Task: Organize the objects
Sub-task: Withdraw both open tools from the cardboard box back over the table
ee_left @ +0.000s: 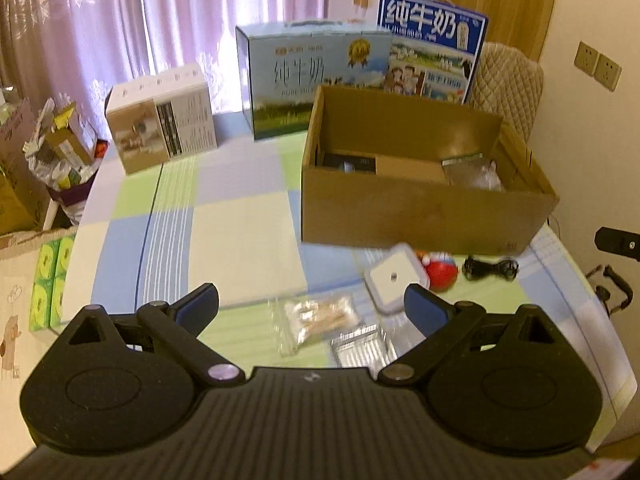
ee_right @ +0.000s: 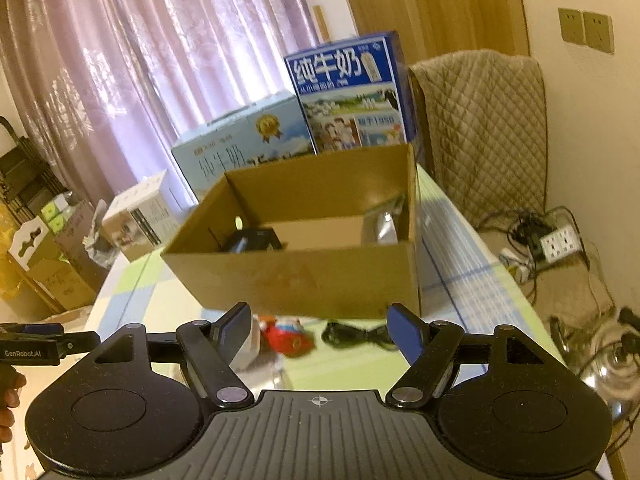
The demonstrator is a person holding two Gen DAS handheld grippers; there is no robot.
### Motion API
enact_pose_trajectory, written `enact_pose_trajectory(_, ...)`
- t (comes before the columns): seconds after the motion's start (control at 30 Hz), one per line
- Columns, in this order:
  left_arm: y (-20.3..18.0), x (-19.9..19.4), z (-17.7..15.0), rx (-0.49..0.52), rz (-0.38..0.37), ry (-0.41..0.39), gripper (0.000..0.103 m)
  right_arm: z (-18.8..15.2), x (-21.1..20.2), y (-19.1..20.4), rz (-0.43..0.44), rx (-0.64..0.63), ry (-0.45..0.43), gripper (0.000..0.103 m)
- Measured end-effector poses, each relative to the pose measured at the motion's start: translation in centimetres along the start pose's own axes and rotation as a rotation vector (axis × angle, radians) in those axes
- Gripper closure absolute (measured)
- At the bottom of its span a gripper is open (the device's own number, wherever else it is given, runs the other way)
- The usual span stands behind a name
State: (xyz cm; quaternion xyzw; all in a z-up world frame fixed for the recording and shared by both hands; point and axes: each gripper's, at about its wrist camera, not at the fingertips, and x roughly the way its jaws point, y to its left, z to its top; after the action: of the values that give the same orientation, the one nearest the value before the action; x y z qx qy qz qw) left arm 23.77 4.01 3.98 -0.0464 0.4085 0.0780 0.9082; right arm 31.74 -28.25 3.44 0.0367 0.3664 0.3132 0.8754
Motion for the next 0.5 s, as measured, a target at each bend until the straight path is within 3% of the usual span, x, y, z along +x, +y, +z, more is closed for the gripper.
enact_pose_trajectory(0.5,-0.4,2.4,-4.2,-0.020,-0.032,0.129,0.005,-4.3,1.4,0.1,-0.014,0.012,0.140,0.031)
